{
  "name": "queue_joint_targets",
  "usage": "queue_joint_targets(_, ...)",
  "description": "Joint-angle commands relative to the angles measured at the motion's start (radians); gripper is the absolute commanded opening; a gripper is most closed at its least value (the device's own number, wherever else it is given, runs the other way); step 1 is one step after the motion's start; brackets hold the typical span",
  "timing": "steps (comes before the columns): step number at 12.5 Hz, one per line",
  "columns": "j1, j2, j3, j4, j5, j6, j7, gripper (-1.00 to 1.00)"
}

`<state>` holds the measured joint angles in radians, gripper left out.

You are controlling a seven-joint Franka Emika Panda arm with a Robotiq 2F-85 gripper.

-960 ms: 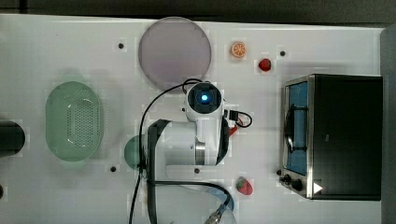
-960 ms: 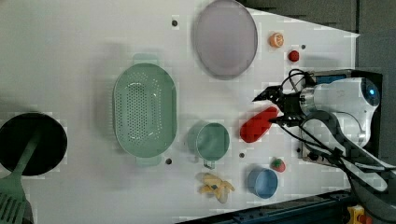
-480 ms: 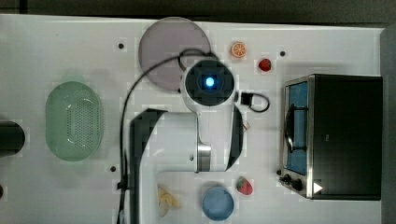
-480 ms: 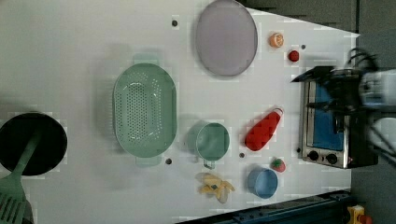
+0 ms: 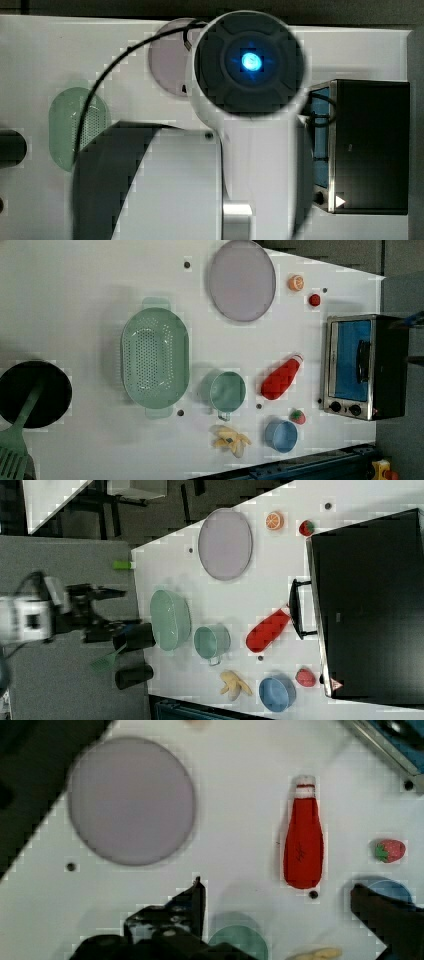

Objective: Pick Ketchup from oven and place it on table.

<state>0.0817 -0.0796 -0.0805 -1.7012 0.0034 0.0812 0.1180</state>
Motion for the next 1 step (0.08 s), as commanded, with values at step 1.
queue_joint_targets(1, -0.008, 0.019, -0.015, 0.042, 0.003, -0.087, 0.044, 1.00)
